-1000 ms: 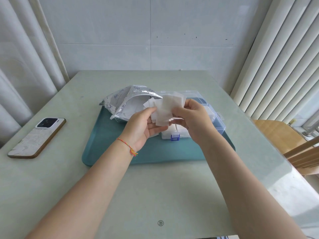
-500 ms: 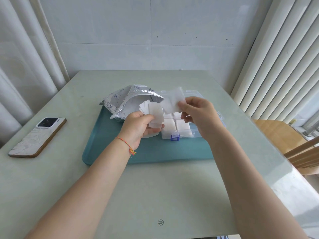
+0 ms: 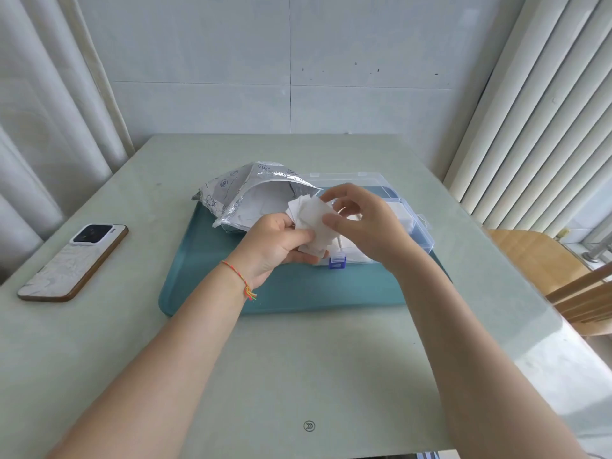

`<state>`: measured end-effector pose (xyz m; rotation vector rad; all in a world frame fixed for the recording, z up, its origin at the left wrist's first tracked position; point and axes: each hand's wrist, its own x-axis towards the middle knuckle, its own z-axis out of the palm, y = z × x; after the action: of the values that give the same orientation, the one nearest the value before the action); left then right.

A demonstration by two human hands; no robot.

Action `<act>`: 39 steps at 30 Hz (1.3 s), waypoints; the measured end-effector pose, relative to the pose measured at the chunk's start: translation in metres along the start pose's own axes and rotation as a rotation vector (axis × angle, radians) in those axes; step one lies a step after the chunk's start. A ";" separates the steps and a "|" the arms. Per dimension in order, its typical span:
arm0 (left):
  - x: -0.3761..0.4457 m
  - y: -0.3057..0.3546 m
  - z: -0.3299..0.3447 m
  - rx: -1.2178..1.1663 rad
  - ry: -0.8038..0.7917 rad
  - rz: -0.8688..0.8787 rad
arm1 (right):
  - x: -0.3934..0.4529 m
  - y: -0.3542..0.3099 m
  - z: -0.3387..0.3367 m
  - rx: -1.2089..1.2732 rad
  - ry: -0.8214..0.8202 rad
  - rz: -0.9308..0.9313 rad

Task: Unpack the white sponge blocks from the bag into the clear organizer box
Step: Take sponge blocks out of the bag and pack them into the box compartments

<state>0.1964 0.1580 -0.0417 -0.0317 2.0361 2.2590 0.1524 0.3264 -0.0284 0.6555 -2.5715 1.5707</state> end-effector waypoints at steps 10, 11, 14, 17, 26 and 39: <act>0.008 -0.001 -0.003 -0.232 0.143 -0.010 | 0.002 -0.005 -0.010 0.491 0.217 0.178; 0.008 -0.001 -0.002 -0.273 0.144 -0.005 | 0.002 -0.005 -0.011 0.573 0.162 0.208; 0.007 0.003 -0.001 -0.416 0.091 -0.017 | 0.000 -0.006 -0.006 0.503 0.037 0.252; 0.004 0.006 0.000 -0.445 0.007 -0.040 | -0.001 -0.005 0.001 0.311 0.020 0.261; 0.001 0.002 0.003 -0.227 0.019 -0.035 | 0.001 -0.004 0.010 0.014 0.100 0.176; -0.001 0.005 0.004 -0.241 -0.081 -0.075 | 0.001 -0.005 0.005 -0.077 0.114 0.156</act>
<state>0.1973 0.1616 -0.0361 -0.0337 1.6851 2.4024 0.1540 0.3192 -0.0263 0.3553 -2.6385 1.4938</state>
